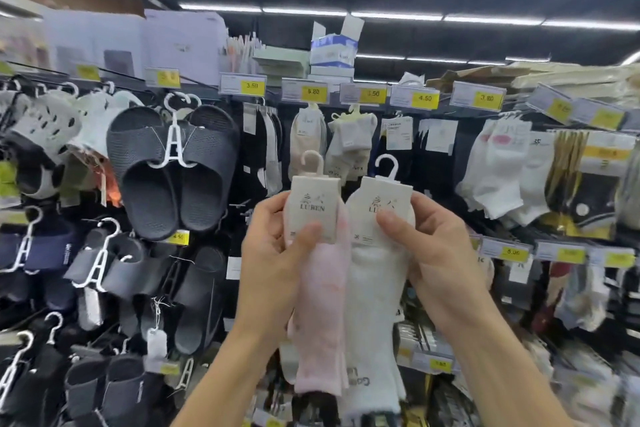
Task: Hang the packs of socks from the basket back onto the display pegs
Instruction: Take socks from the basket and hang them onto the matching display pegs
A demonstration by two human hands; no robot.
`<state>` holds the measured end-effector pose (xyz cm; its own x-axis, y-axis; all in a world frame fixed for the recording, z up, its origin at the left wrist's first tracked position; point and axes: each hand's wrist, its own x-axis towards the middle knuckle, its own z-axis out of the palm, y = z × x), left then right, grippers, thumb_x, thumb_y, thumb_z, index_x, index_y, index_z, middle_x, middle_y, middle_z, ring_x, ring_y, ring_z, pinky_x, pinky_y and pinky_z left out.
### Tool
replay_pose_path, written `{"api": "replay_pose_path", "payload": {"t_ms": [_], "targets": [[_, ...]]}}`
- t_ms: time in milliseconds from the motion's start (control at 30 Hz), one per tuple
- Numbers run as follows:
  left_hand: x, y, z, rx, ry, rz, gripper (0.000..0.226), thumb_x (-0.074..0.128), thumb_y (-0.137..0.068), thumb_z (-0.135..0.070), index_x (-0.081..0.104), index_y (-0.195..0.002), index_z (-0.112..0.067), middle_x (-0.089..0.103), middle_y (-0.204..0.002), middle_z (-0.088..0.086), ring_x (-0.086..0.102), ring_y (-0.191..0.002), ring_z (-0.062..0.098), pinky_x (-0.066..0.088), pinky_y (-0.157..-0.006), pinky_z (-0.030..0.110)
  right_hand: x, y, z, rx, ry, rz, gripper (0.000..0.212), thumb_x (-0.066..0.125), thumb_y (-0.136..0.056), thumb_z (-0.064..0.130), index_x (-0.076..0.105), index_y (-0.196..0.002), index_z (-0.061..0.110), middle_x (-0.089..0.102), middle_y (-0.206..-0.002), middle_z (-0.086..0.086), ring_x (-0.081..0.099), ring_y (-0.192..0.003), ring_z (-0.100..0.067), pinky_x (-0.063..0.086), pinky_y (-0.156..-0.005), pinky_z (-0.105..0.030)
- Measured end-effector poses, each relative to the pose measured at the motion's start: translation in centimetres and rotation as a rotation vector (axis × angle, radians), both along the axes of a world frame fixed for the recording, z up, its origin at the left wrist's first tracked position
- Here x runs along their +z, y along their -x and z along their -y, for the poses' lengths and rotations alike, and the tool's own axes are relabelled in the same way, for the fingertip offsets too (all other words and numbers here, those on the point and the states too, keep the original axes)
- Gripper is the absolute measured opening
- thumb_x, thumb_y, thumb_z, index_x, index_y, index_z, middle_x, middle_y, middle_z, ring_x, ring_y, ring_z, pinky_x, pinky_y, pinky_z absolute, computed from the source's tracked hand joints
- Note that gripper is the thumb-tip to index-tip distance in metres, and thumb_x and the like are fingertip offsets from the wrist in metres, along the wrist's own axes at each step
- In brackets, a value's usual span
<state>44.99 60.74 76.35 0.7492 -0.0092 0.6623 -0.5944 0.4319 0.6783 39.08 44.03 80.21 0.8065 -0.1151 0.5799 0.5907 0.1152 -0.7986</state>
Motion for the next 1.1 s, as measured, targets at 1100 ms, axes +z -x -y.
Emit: {"api": "replay_pose_path", "payload": {"t_ms": [1100], "targets": [[10.0, -34.7, 4.9, 0.193, -0.448, 0.014, 0.034, 0.05, -0.101, -0.025, 0.056, -0.135, -0.021, 0.066, -0.126, -0.003, 0.06, -0.12, 0.015, 0.048, -0.106, 0.045, 7.8, -37.6, 1.4, -0.447, 0.101, 0.07, 0.021, 0.065, -0.093, 0.018, 0.067, -0.114, 0.014, 0.075, -0.102, -0.001, 0.072, -0.094, -0.016, 0.059, -0.082, -0.034]]}}
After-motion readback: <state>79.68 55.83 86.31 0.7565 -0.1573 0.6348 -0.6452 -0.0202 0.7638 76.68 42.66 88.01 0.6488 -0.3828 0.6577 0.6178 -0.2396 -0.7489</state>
